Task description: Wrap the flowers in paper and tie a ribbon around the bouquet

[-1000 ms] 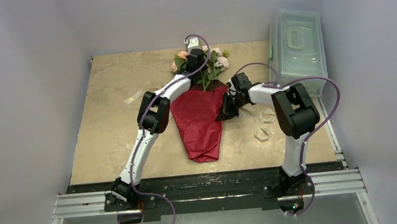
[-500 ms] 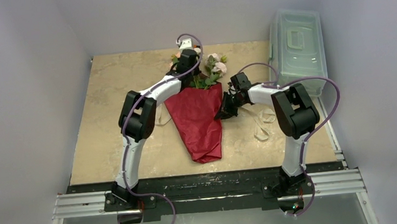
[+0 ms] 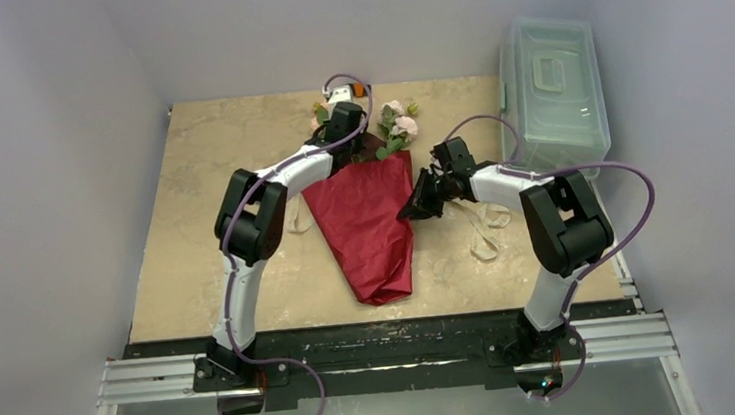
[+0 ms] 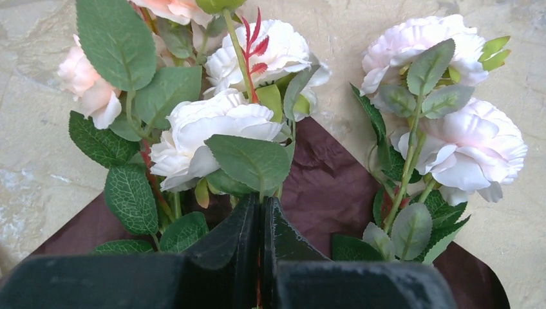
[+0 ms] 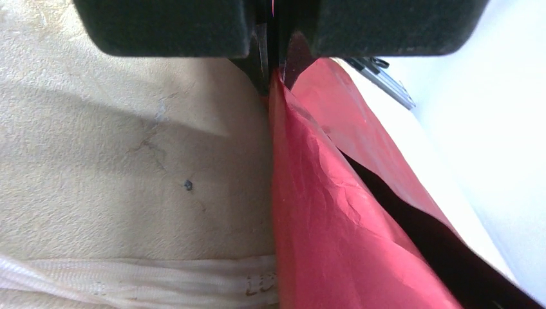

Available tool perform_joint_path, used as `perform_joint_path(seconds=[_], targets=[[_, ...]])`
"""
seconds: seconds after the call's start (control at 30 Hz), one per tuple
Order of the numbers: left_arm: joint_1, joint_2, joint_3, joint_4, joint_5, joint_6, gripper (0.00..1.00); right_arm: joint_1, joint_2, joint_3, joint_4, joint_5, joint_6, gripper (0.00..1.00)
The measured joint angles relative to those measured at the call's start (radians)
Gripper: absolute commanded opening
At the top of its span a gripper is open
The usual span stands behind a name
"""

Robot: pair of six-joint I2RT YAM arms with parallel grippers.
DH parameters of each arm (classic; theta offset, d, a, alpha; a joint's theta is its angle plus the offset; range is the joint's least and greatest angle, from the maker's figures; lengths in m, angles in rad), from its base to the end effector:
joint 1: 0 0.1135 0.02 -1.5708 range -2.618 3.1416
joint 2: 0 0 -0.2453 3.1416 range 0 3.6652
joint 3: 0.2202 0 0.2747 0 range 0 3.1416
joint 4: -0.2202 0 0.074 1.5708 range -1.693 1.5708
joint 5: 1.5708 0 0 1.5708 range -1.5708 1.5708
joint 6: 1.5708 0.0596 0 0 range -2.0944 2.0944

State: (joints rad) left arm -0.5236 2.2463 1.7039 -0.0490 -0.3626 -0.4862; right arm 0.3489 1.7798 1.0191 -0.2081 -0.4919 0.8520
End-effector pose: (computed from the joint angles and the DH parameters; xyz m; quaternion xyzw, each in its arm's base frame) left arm 0.4796 -0.2525 0.1456 -0.0686 0.8694 -0.0845 0.4819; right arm 0.3457 0.1557 0.1078 0.1607 0.9151 0.3543 0.1059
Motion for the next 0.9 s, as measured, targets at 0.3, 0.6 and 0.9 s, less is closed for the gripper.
perform_joint_path(seconds=[0.3, 0.6, 0.9], targets=[[-0.002, 0.0, 0.028, -0.117, -0.008, -0.002, 0.54, 0.002, 0.017, -0.014, 0.045, 0.018, 0.046, 0.0], [0.025, 0.006, 0.195, -0.163, -0.075, 0.085, 0.65, 0.017, 0.018, -0.014, 0.058, 0.049, 0.051, 0.0], [0.137, 0.138, 0.385, -0.149, -0.094, 0.104, 0.62, 0.057, 0.018, -0.014, 0.043, 0.095, 0.053, 0.0]])
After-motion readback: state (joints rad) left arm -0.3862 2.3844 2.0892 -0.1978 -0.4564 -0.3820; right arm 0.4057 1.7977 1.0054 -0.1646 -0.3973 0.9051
